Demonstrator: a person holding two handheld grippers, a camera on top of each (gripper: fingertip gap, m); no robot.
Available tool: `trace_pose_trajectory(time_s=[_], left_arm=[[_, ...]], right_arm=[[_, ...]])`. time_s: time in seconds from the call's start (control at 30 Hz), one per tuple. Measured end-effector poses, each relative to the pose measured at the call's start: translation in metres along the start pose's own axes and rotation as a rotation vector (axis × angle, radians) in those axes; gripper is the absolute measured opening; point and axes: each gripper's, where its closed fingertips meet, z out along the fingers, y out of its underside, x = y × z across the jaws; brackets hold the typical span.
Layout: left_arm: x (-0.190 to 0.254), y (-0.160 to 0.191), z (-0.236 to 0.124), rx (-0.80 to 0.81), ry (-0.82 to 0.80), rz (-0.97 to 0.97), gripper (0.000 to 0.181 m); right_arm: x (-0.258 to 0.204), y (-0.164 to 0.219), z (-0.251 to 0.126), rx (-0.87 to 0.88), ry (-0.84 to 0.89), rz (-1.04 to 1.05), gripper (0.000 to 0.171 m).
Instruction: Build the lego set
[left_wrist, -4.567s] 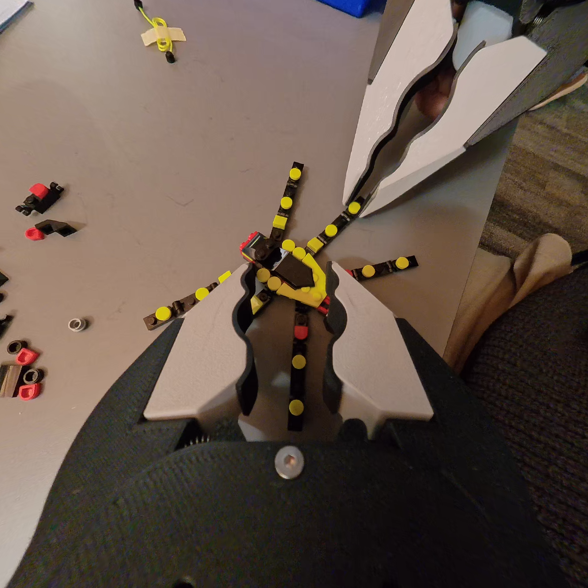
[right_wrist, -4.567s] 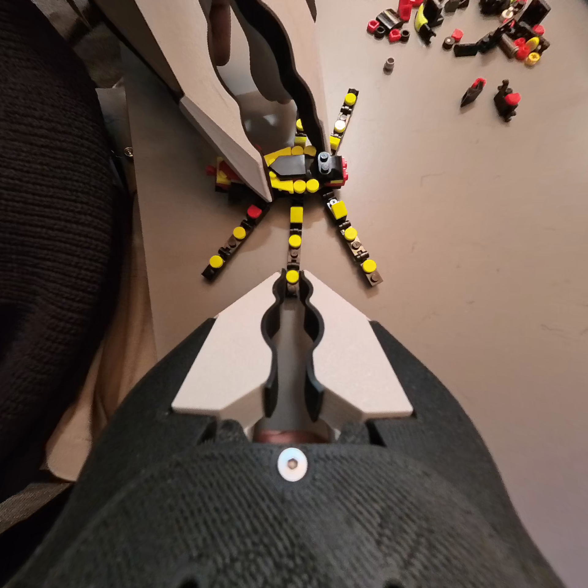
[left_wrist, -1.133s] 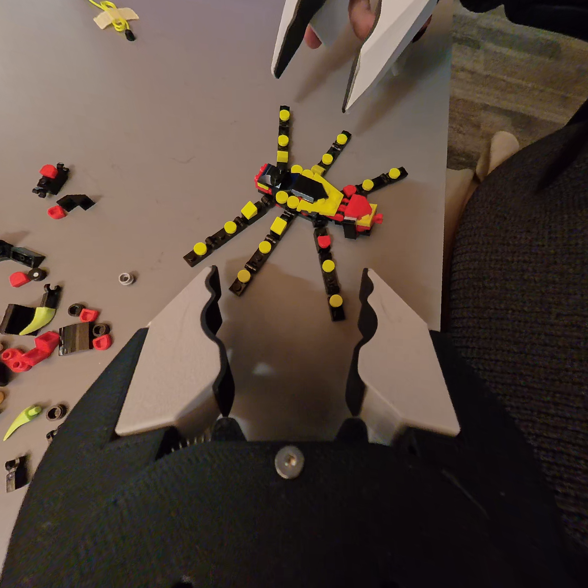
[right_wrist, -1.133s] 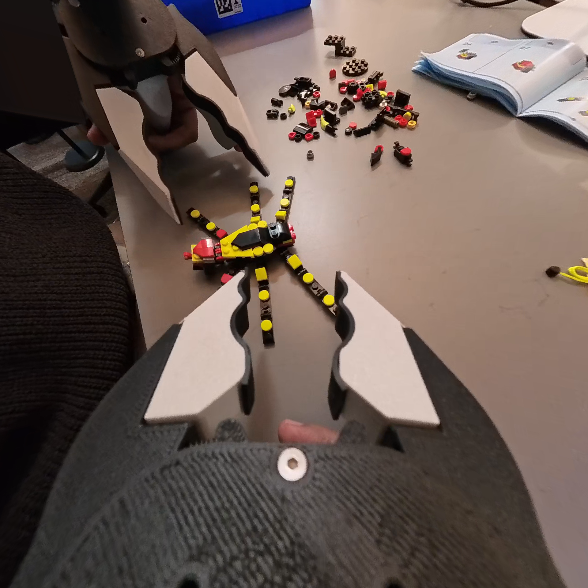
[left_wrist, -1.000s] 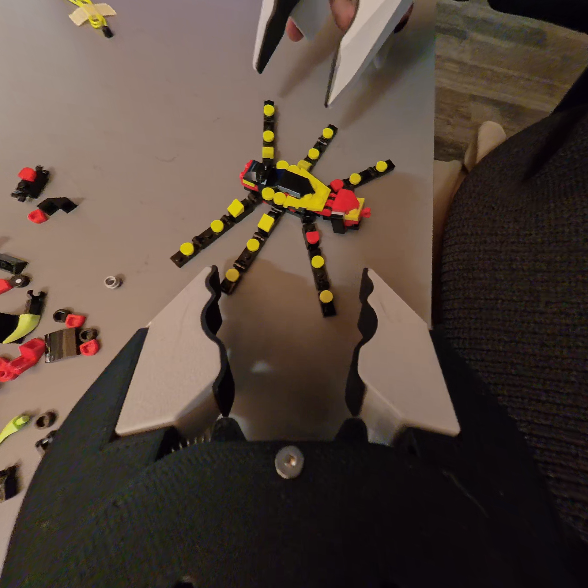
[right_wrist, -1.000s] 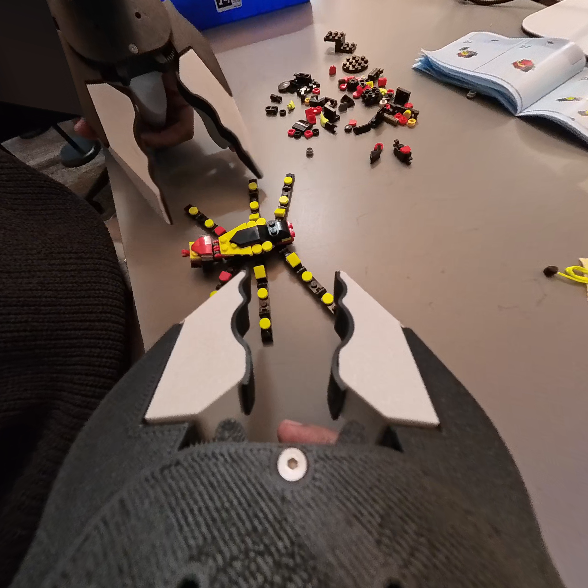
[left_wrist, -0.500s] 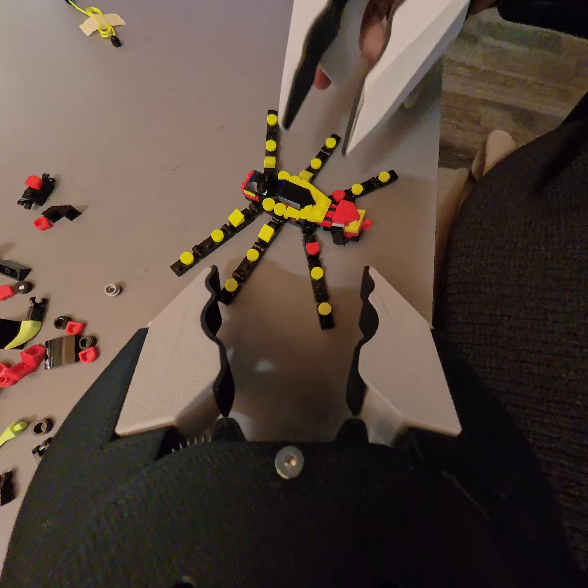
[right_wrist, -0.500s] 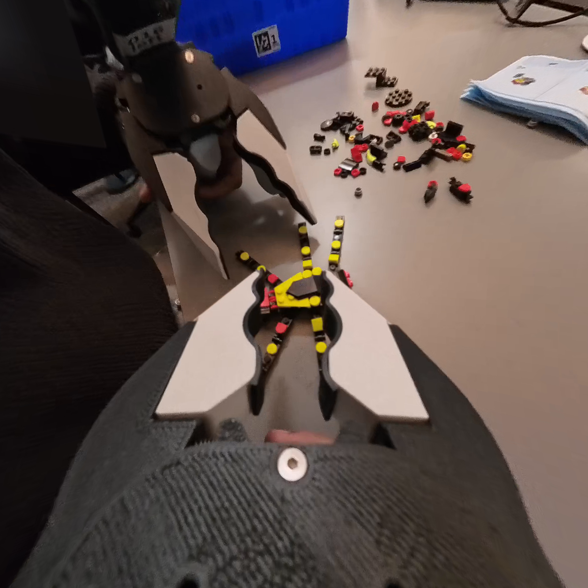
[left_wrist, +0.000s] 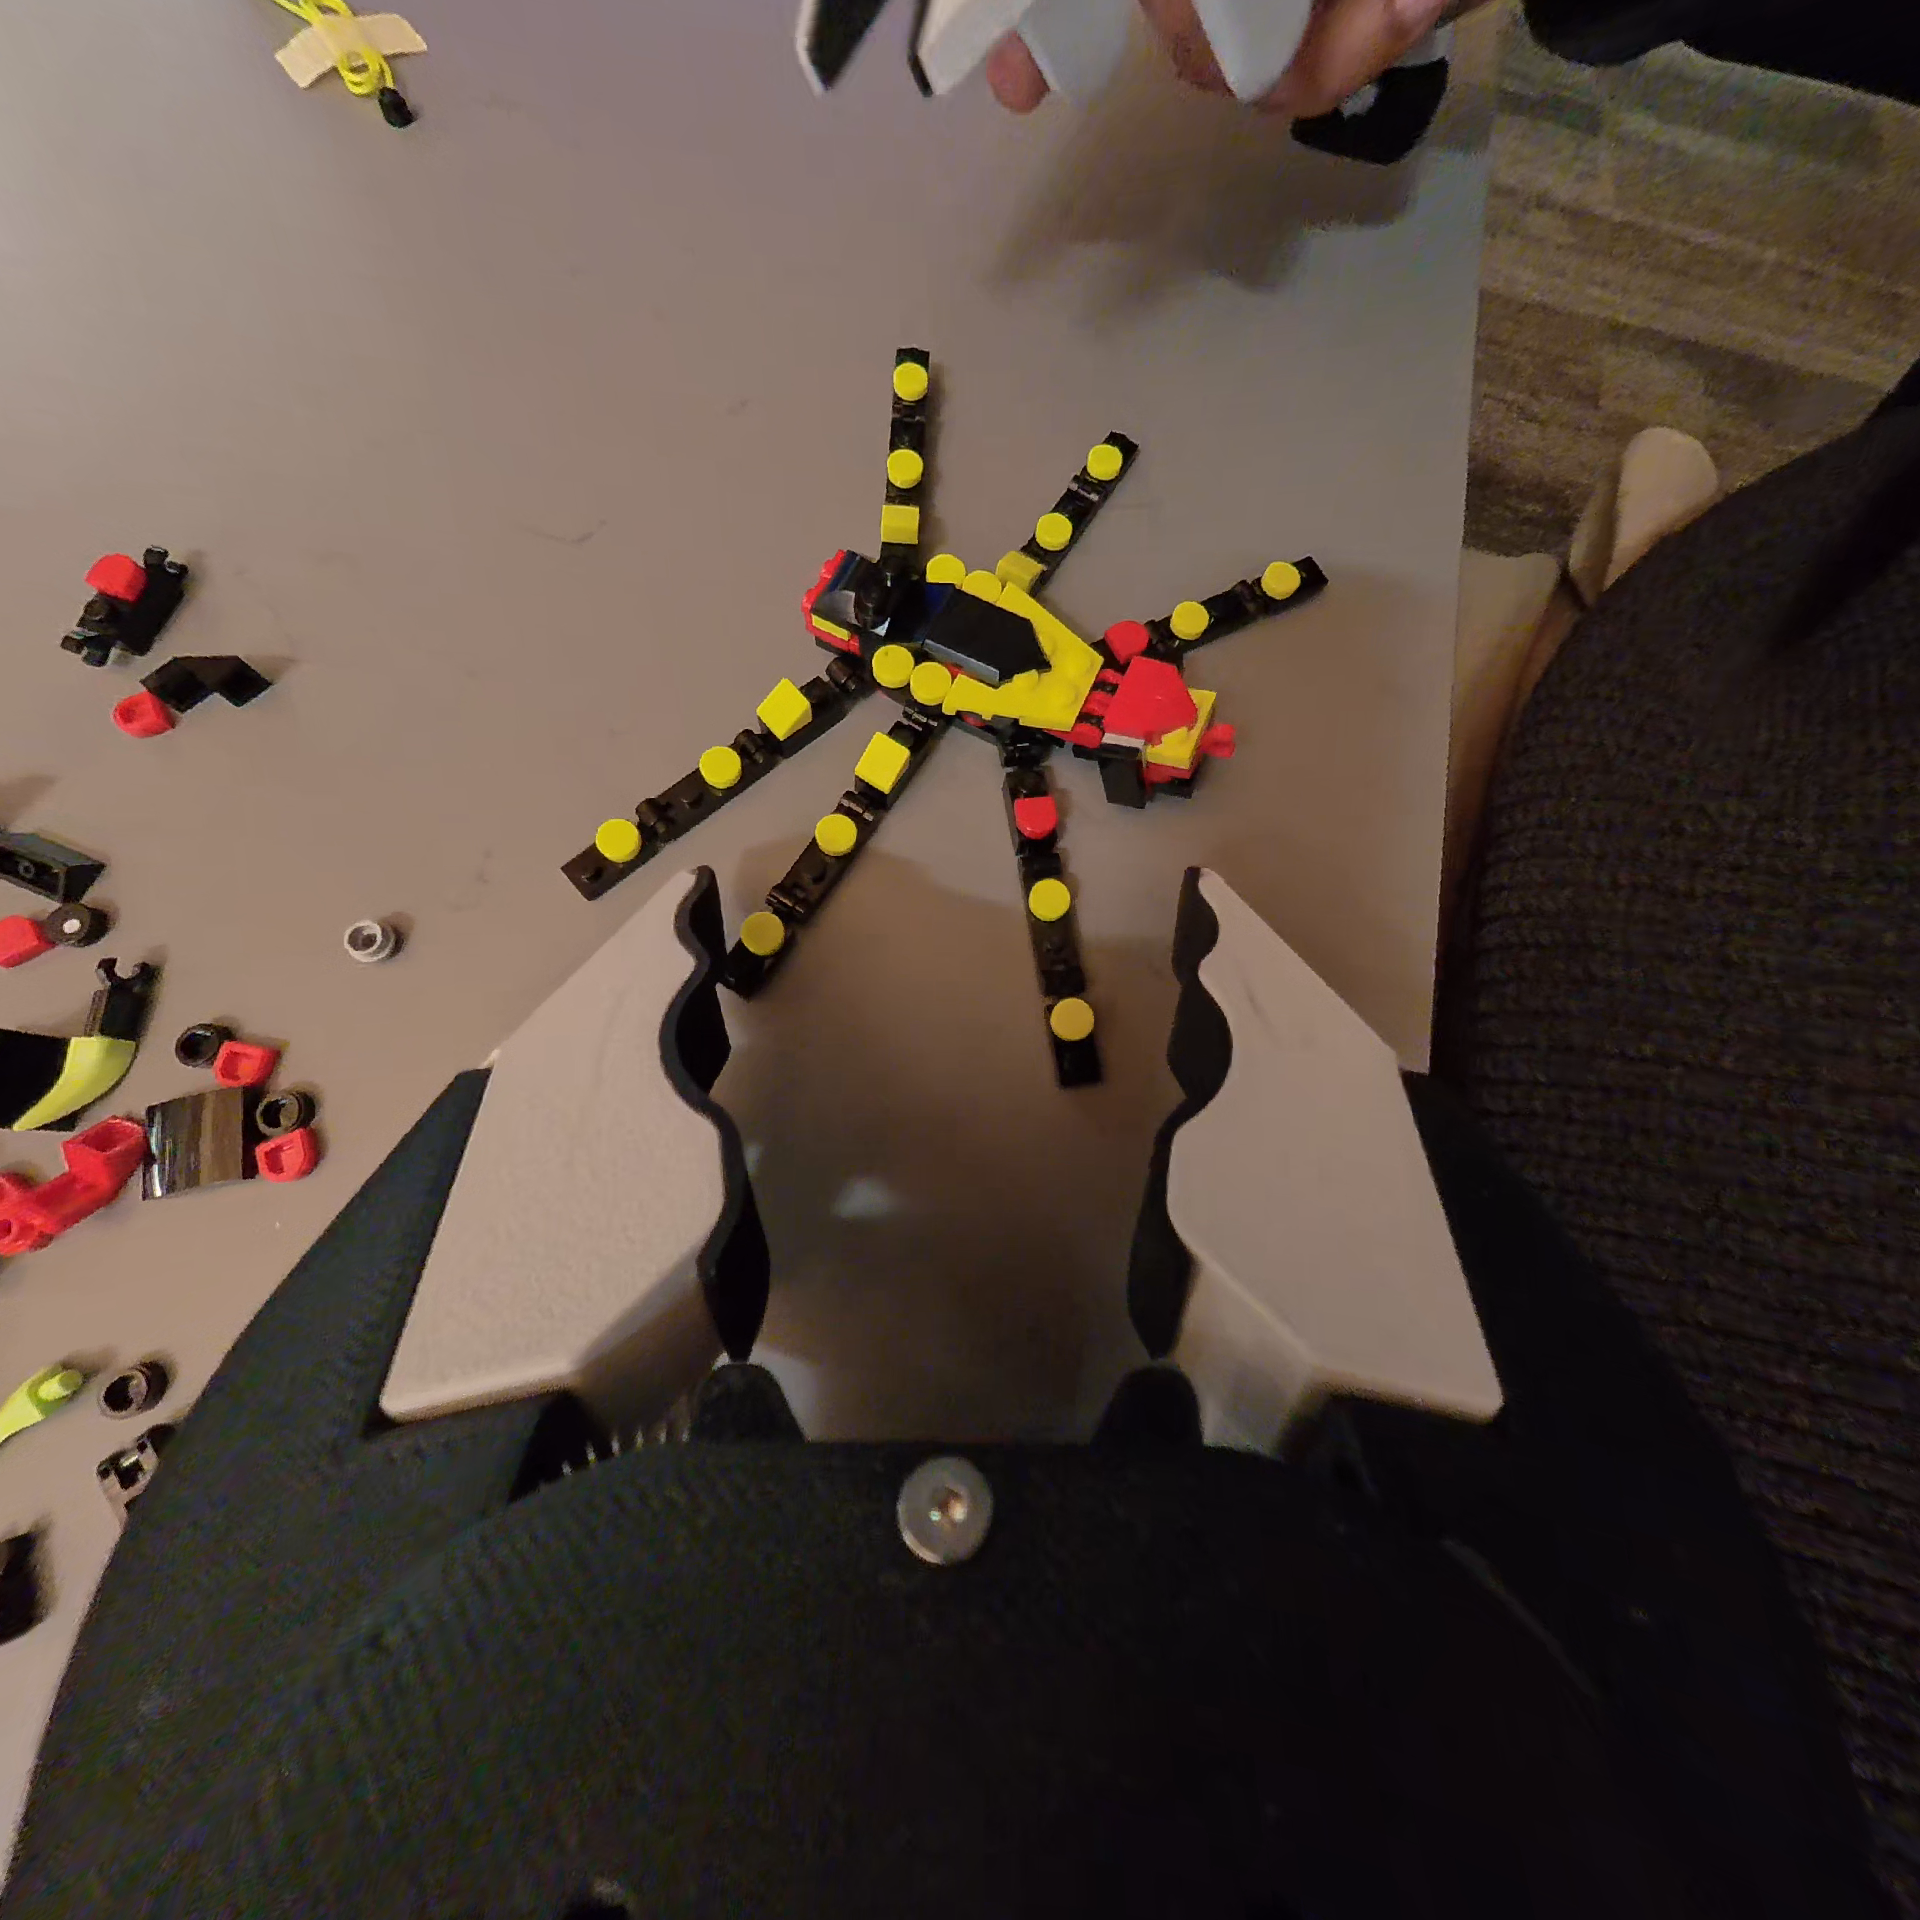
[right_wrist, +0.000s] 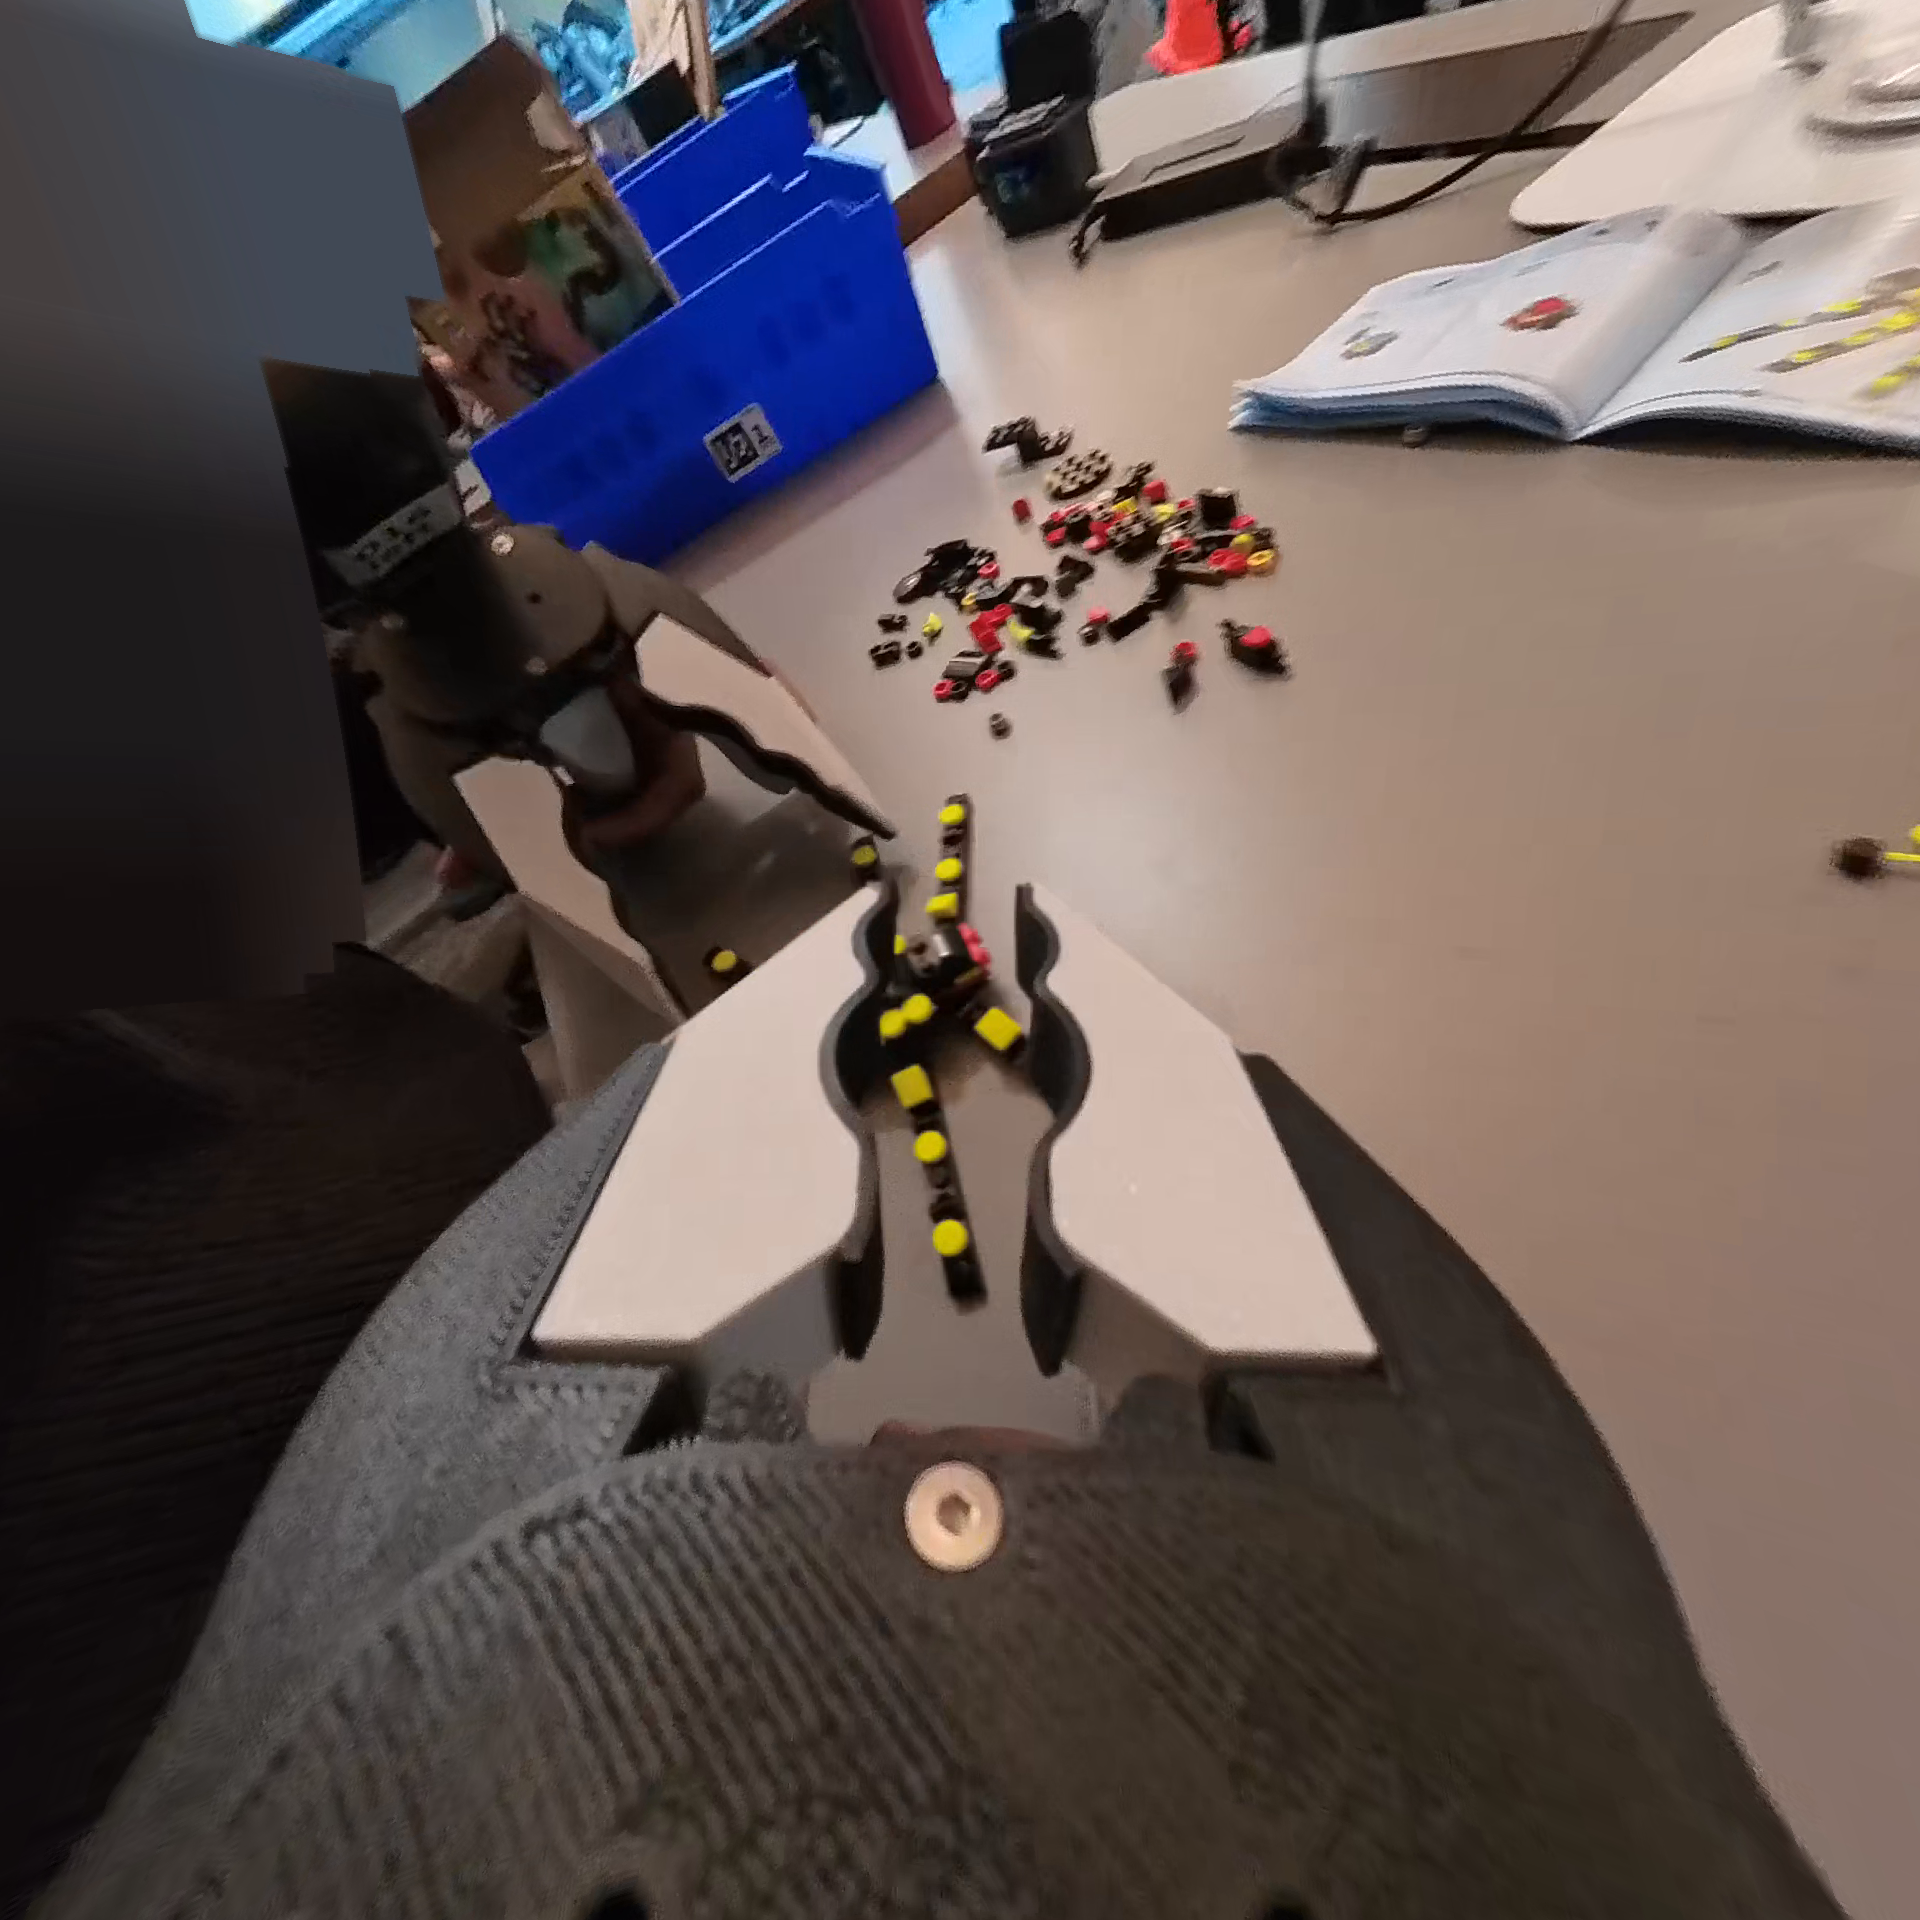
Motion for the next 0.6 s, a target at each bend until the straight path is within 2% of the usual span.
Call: trace_pose_trajectory(time_s=[0.03, 0.17, 0.27, 0.5, 0.6], left_arm=[[-0.001, -0.001, 0.0, 0.003, -0.006, -0.002, 0.086], [0.003, -0.007, 0.003, 0.023, -0.011, 0.002, 0.082], [0.007, -0.01, 0.009, 0.012, -0.017, 0.013, 0.078], [0.013, -0.012, 0.018, -0.015, -0.011, 0.022, 0.072], [0.014, -0.01, 0.02, -0.031, -0.005, 0.023, 0.072]], right_arm=[[-0.007, 0.005, 0.005, -0.028, -0.015, -0.021, 0.02], [-0.03, 0.033, 0.027, -0.185, -0.01, -0.193, 0.021], [-0.037, 0.043, 0.038, -0.238, 0.012, -0.283, 0.017], [-0.035, 0.056, 0.045, -0.3, 0.03, -0.301, 0.01], [-0.034, 0.057, 0.044, -0.305, 0.024, -0.283, 0.0]])
